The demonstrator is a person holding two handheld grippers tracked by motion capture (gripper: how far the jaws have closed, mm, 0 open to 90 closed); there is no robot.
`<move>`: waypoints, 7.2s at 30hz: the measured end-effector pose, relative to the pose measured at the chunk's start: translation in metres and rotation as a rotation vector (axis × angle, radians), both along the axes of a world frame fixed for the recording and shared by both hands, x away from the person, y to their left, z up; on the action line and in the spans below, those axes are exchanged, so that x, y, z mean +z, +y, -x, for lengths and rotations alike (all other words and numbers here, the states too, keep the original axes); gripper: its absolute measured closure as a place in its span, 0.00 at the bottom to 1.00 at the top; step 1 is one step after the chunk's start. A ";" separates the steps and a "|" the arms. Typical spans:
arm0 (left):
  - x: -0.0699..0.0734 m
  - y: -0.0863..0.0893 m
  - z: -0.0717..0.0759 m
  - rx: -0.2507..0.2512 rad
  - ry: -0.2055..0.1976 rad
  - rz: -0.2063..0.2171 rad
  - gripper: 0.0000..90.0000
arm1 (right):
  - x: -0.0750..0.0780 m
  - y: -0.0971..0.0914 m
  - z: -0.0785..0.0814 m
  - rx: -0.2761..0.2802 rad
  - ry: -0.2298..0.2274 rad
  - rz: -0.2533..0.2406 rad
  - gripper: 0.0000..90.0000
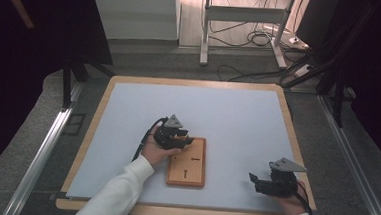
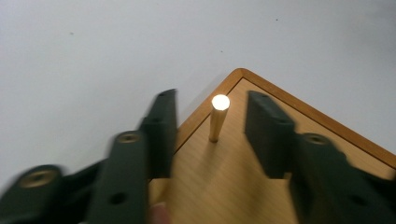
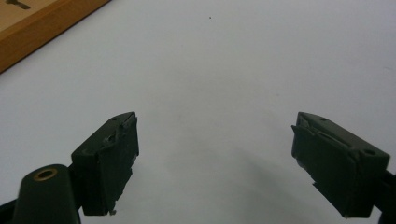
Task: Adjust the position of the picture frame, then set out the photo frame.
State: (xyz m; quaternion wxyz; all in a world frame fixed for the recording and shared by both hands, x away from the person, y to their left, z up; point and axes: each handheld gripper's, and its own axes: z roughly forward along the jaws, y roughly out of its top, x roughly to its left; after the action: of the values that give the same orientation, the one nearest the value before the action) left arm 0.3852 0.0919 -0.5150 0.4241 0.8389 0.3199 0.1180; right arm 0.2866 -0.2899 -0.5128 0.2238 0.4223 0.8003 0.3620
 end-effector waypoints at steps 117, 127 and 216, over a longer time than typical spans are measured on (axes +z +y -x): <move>-0.003 0.006 -0.039 -0.206 0.197 0.014 0.93 | 0.008 0.104 0.038 0.352 -0.168 0.177 0.13; -0.002 0.007 -0.046 -0.216 0.229 0.024 0.93 | 0.003 0.138 0.042 0.416 -0.234 0.270 0.11; -0.009 0.118 0.049 0.055 0.110 0.034 0.32 | 0.023 0.190 0.019 0.451 -0.423 0.408 0.55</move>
State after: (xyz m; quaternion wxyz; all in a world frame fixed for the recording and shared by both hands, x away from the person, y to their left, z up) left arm 0.3365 0.2103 -0.5238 0.4168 0.8277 0.3675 0.0781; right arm 0.2673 -0.0997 -0.4902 0.3785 0.0980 0.8649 0.3146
